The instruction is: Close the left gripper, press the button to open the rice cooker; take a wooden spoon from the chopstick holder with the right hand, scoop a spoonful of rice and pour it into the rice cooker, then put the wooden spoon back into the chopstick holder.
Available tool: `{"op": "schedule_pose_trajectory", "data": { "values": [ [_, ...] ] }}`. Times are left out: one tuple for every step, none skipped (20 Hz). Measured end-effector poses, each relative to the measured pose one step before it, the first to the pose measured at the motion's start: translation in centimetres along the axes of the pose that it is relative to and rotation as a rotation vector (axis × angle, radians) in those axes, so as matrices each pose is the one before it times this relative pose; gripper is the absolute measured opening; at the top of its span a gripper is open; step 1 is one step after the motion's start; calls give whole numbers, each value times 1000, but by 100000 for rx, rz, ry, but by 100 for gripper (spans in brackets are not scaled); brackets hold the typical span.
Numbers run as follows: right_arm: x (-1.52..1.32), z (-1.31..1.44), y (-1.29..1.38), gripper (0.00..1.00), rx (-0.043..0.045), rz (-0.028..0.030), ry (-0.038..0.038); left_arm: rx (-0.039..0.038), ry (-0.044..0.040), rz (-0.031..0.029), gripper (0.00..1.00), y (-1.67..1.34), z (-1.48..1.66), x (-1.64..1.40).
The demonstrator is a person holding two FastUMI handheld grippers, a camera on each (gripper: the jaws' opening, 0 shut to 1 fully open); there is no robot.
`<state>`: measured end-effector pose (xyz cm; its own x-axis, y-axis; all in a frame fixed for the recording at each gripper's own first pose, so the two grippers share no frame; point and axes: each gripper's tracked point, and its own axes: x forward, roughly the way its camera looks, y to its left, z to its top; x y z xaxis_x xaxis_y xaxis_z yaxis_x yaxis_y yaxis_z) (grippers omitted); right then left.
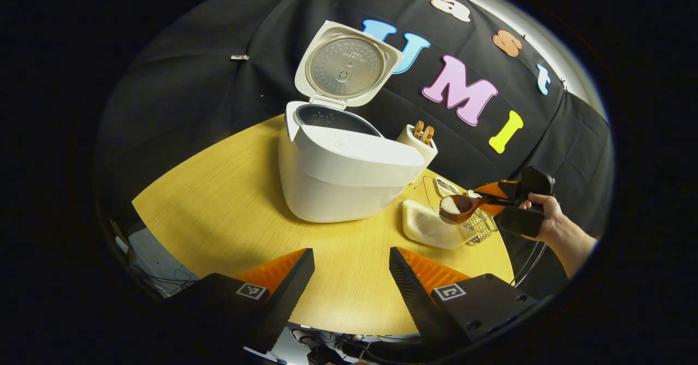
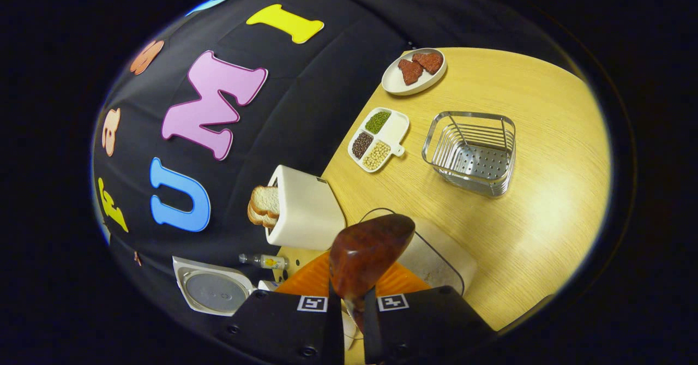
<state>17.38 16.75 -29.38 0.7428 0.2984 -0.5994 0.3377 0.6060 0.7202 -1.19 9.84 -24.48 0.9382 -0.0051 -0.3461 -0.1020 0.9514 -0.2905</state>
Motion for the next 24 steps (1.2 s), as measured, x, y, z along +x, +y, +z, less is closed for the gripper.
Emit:
{"op": "schedule_pose_trajectory", "data": {
  "values": [
    [-179,246,505,18,2273,588,553,476,-201,549,95,177,-66,-223],
    [-412,294,676,18,2211,795,343,35,51,321,96,108,-99,-101],
    [-194,148,742,18,2012,914,317,-562,362,77,96,143,-93,-153],
    [-283,29,806,18,1434,979,497,-994,348,73,95,151,-229,-45],
    [-123,7,814,18,695,1220,359,-1232,300,-83,96,100,-197,-34],
    [-157,11,989,18,323,1214,396,-1265,301,75,95,-4,-37,88],
    [-12,-180,925,19,218,1119,472,-899,280,374,95,41,49,10],
    [-35,6,940,19,495,1117,345,-348,-241,353,96,42,-154,-10],
    [-23,-284,1109,18,628,1329,954,135,-562,288,96,2,198,-96],
    [110,-329,1034,19,889,1419,1318,311,-592,57,96,-141,207,18],
    [101,-839,1054,18,835,1364,2850,376,-433,-13,96,-54,231,-44],
    [106,-767,881,18,1126,1465,2550,378,-91,-148,96,-54,61,101],
    [157,-768,902,18,740,1570,1701,72,390,-79,95,47,-78,16],
    [161,-670,697,18,673,1065,1166,-370,490,-314,96,56,-198,-9],
    [247,-785,502,19,648,598,1059,-527,424,-280,96,43,-135,-246],
    [227,-746,546,19,387,754,1126,-362,268,-231,96,42,11,-54],
    [316,-964,633,18,256,647,1539,-27,28,-150,96,123,-76,-200],
    [386,-956,400,18,258,116,1833,279,-235,27,96,156,-15,-99],
    [418,-1018,471,18,76,280,1724,431,-342,23,96,213,115,-150],
    [490,-932,608,18,-306,996,1218,378,-326,115,95,243,257,-157],
    [566,-929,743,18,-698,1211,835,94,-202,-313,95,211,57,-115],
    [402,-863,548,18,-737,780,624,-367,565,-996,96,129,-264,-66],
    [430,-979,569,18,-958,735,569,-597,120,-437,95,164,52,-318],
    [537,-951,444,18,-1289,592,798,-454,-480,134,96,320,192,-94]
  ]
}}
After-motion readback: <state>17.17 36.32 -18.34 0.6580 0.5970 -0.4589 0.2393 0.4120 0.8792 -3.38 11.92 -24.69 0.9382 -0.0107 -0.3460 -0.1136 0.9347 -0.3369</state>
